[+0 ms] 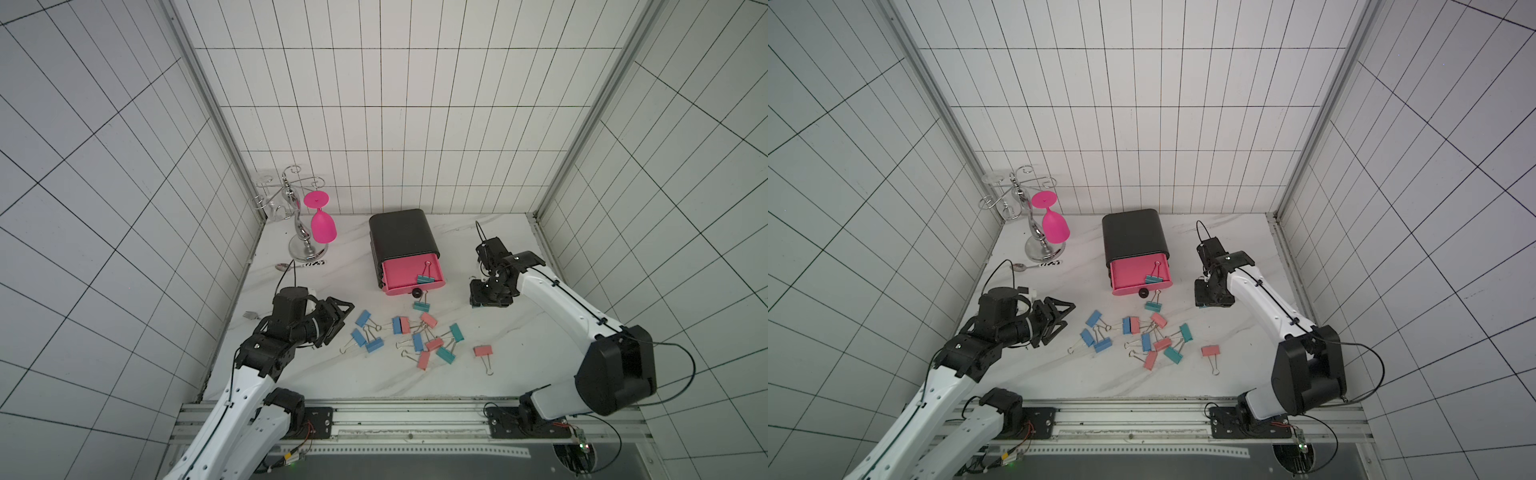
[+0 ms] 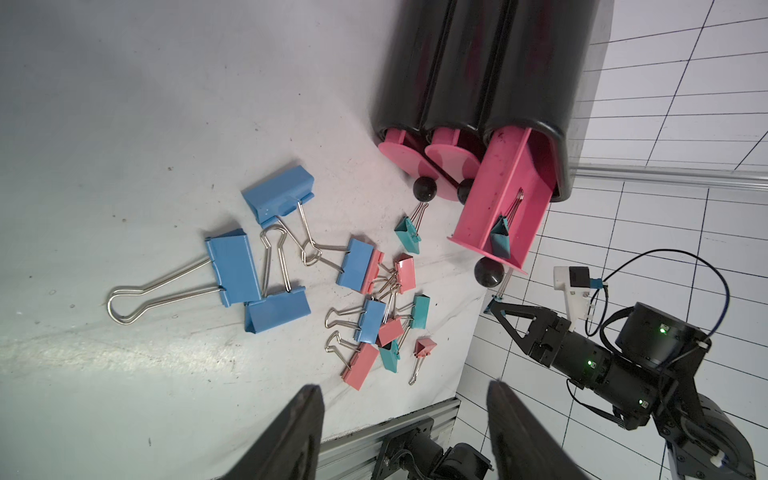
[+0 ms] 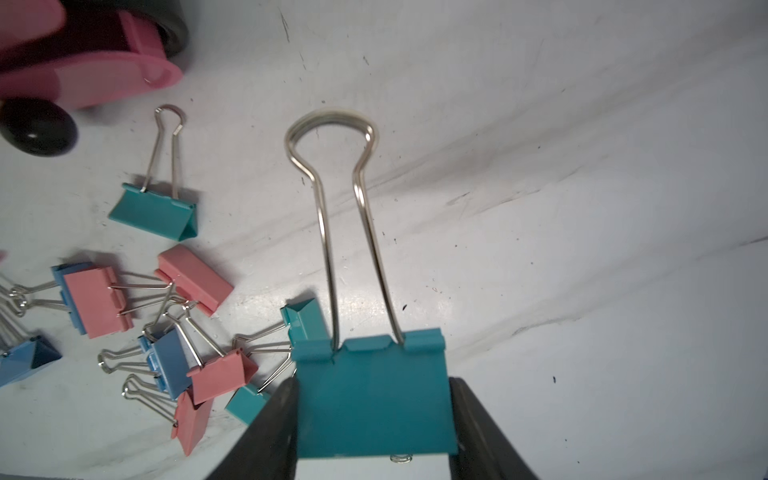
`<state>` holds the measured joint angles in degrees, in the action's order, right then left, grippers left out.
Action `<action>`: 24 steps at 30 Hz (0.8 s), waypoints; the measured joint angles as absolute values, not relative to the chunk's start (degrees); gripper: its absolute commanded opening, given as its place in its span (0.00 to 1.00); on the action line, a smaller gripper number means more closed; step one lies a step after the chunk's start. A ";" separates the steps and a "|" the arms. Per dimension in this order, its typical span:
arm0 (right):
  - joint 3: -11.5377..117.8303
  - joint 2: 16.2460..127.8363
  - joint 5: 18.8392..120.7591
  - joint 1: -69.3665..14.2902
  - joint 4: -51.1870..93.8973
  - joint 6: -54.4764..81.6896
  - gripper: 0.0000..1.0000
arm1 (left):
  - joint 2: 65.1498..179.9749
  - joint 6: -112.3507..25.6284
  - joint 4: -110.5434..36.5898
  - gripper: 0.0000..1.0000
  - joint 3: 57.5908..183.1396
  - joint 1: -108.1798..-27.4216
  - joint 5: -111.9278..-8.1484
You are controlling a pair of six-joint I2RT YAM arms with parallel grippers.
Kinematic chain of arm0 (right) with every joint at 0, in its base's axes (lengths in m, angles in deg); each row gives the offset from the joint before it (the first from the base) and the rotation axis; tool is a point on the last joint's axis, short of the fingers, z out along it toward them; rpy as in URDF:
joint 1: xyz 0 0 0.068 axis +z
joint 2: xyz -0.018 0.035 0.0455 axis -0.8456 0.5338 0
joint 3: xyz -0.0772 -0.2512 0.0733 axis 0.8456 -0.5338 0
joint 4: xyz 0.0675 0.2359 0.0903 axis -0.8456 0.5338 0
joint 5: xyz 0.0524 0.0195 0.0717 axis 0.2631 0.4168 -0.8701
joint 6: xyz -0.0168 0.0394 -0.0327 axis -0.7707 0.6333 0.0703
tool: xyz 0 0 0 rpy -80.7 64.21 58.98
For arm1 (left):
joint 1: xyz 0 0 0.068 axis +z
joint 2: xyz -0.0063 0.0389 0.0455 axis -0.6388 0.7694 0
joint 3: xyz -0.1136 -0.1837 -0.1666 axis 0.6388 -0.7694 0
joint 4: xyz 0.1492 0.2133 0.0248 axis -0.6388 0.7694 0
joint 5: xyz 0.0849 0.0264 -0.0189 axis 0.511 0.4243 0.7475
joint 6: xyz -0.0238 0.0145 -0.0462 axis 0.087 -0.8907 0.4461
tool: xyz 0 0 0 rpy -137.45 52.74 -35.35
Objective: Put the binder clips in the drawer according to color
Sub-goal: Pick up the binder clip at the center of the board, then place the binder clip in the drawer.
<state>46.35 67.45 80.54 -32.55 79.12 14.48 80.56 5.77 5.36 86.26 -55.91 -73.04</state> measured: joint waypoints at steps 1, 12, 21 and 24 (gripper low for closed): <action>47.44 66.77 80.43 -32.42 79.58 14.68 0.44 | 81.57 5.66 4.92 0.66 87.14 -55.91 -73.15; 64.38 69.46 79.08 -22.69 83.52 16.19 0.43 | 91.86 4.93 -0.37 0.66 95.47 -57.44 -74.18; 75.02 78.31 79.08 -17.05 85.55 16.32 0.43 | 96.85 4.34 -2.97 0.66 98.11 -58.47 -74.86; 78.39 81.24 79.25 -15.83 86.71 16.06 0.43 | 97.33 4.17 -2.97 0.66 98.48 -58.47 -74.88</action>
<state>78.39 81.24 79.25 -15.83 86.71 16.06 97.33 4.17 -2.97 98.48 -58.47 -74.88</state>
